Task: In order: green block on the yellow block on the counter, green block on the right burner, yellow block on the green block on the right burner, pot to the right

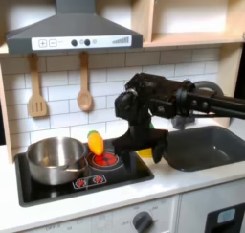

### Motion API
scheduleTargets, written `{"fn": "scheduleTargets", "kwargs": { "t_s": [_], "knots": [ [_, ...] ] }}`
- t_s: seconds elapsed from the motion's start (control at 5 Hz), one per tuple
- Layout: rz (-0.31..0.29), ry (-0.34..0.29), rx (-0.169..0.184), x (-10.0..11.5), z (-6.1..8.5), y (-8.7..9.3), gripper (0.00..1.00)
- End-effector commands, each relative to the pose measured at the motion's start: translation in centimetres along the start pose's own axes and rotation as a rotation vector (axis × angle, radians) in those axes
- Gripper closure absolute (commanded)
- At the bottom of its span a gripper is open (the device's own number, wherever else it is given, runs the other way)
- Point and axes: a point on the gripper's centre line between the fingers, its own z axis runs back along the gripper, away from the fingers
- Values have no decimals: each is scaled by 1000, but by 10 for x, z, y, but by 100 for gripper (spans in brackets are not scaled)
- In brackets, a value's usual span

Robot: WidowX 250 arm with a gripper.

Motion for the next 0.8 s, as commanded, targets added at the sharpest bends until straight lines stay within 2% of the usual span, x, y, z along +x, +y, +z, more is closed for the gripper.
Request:
{"fn": "scheduleTargets", "kwargs": {
  "t_s": [0.0, 0.4, 0.6],
  "knots": [
    [-40, -40, -50, 3, 1, -4, 0],
    [91, 79, 266, 4, -5, 7, 0],
    [154, 83, 270, 9, -7, 6, 0]
  ]
}}
